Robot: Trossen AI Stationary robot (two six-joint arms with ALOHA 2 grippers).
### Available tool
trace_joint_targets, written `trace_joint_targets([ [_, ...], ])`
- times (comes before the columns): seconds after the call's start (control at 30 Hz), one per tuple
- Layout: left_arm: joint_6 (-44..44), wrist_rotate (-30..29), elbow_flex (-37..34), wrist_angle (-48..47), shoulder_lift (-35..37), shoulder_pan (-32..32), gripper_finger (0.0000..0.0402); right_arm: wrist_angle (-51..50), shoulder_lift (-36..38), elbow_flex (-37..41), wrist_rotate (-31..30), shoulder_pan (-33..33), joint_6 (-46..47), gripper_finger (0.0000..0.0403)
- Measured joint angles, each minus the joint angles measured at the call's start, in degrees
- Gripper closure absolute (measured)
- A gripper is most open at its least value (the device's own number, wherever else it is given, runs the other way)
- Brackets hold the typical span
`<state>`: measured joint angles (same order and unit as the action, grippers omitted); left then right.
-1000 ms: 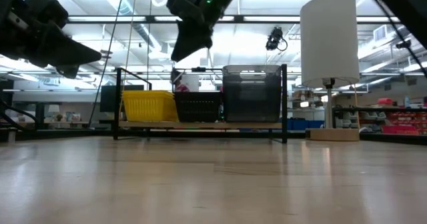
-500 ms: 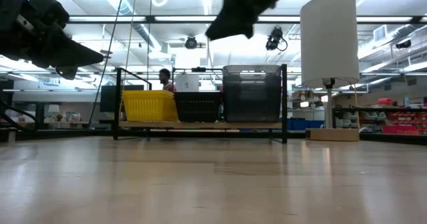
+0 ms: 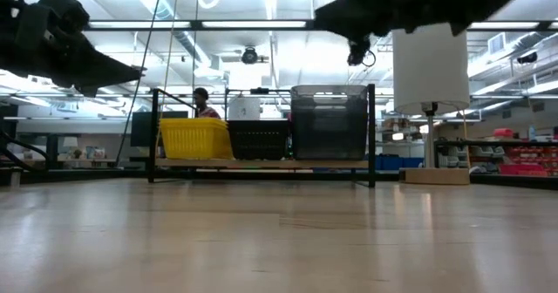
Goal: Stack baskets on shelf by color
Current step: Return to Home Position
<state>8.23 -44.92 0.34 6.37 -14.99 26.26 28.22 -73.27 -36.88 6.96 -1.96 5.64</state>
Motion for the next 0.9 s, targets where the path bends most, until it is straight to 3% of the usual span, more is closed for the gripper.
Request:
trace_joint_targets([
  [0.43,-13.8,0.6,0.0,11.8,0.0,-0.9,0.0395,5.3,18.9,12.7,-0.1,-0.9,-2.2,0.0332],
  [0.9,-9.2,21.4,0.0,12.5,0.0,-20.1,0.0397,22.0,26.4,29.0,-0.1,-3.8,1.6,0.0332],
])
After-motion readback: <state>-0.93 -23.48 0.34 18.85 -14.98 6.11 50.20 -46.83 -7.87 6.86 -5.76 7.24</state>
